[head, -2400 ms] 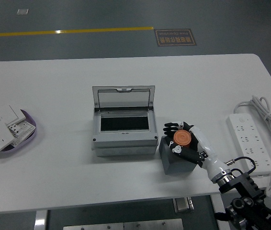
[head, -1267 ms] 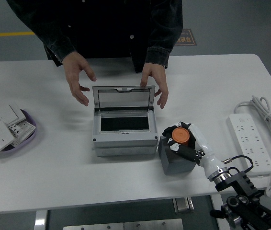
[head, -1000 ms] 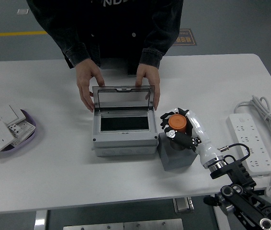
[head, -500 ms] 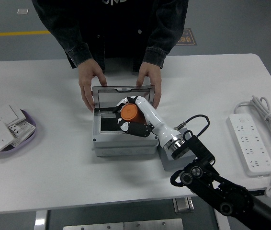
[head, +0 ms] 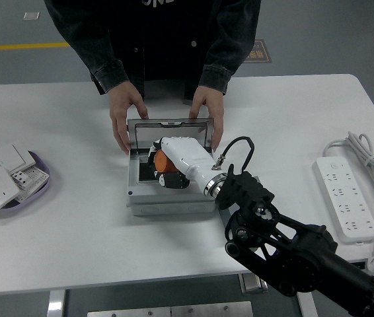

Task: Pick up the cylinder from the cube,place it in the box,flap close box

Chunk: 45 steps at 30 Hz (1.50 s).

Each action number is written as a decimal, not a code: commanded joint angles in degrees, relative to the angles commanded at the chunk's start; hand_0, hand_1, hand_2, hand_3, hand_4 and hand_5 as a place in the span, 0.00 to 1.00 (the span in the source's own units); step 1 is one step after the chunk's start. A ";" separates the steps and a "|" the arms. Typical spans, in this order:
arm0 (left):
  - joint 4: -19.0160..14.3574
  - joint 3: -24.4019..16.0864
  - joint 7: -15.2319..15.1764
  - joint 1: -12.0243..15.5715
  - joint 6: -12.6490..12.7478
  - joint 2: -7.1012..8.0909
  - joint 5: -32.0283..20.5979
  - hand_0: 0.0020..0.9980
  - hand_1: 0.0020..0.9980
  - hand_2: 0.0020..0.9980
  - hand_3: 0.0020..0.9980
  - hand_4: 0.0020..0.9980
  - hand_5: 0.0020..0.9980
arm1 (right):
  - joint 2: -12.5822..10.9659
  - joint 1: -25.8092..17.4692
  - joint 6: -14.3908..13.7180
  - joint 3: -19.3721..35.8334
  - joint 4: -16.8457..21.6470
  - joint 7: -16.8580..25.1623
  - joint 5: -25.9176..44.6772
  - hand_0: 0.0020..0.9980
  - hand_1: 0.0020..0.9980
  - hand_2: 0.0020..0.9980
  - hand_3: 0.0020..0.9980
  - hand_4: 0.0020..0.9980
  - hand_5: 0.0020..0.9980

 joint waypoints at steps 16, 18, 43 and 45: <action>0.00 0.02 -0.05 -0.15 -0.03 0.11 0.16 0.64 0.67 0.58 0.65 0.73 0.36 | 0.10 0.68 -0.43 -0.35 -0.87 -0.68 -4.64 0.72 0.67 0.66 0.69 0.70 0.33; 0.00 0.06 -0.05 -0.15 -0.03 0.12 0.13 0.64 0.67 0.58 0.65 0.73 0.36 | 0.13 0.69 -0.42 -0.53 -0.99 -0.66 -4.64 0.72 0.67 0.66 0.69 0.70 0.33; 0.00 2.38 -0.85 -0.01 -0.16 0.23 -1.58 0.64 0.67 0.58 0.65 0.73 0.36 | -7.14 6.14 -7.96 2.32 4.35 10.32 24.35 0.68 0.64 0.65 0.68 0.77 0.40; 0.00 2.45 -0.87 -0.11 -0.17 0.35 -1.55 0.64 0.67 0.58 0.65 0.73 0.36 | -7.73 8.30 -7.92 2.69 2.97 9.92 26.79 0.68 0.64 0.65 0.68 0.77 0.40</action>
